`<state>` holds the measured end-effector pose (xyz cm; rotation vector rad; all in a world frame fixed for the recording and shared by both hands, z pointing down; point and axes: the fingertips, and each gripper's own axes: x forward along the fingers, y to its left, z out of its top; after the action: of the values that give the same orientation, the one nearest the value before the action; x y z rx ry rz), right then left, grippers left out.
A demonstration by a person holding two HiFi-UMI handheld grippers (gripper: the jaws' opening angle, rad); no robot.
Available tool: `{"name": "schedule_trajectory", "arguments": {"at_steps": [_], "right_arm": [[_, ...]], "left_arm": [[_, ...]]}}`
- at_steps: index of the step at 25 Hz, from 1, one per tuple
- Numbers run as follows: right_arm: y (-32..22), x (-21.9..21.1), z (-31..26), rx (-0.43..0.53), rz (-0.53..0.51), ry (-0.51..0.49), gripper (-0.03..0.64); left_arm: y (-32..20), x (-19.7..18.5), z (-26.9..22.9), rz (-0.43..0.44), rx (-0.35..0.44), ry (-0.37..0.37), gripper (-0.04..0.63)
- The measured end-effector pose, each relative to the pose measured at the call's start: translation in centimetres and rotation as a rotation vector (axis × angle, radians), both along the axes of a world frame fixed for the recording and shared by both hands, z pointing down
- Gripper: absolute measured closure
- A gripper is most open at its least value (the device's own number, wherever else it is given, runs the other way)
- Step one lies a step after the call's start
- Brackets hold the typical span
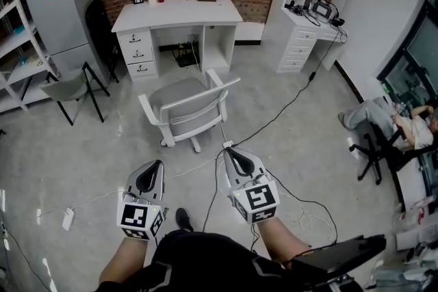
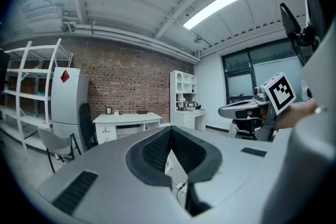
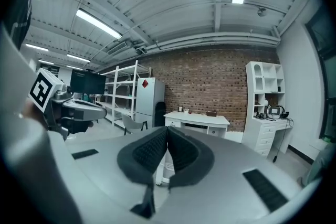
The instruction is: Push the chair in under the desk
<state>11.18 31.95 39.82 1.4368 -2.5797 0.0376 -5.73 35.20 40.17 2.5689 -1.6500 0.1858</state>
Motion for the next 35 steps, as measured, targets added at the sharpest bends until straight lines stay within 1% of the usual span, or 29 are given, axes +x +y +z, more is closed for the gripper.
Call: {"name": "schedule_trajectory", "arguments": {"at_steps": [4,8,12,18,22,28,32,35], "right_arm": [[-2.6,-1.2,-0.5,0.017,0.012,0.013,0.609],[-4.6,-1.5,-0.2,0.009,0.027,0.039,0.609],[-6.5,-2.7,-0.2,0.006,0.029,0.054,0.609],[-8.8,-5.0,0.6,-0.002,0.025,0.072,0.609],[-10.7,-5.4,0.8,0.006,0.052,0.071,0.609],[-12.5,-6.4,0.9,0.001,0.09,0.071,0.607],[-13.2,-6.4,0.9,0.008,0.089,0.078,0.607],[-14.3,-6.3,1.2,-0.002,0.081,0.074,0.607]], "left_arm": [[-3.0,-1.3,0.5,0.016,-0.007,0.006,0.588],[-5.1,-1.8,0.7,0.035,-0.01,-0.012,0.588],[-6.7,-2.9,1.0,0.043,-0.021,0.008,0.588],[-9.2,-5.1,1.7,0.048,-0.024,-0.006,0.586],[-11.1,-6.2,1.9,0.056,-0.018,-0.014,0.586],[-13.1,-6.9,2.3,0.105,-0.02,-0.022,0.586],[-13.9,-6.1,2.5,0.139,-0.022,-0.031,0.584],[-14.9,-5.8,2.7,0.139,-0.028,-0.027,0.584]]}}
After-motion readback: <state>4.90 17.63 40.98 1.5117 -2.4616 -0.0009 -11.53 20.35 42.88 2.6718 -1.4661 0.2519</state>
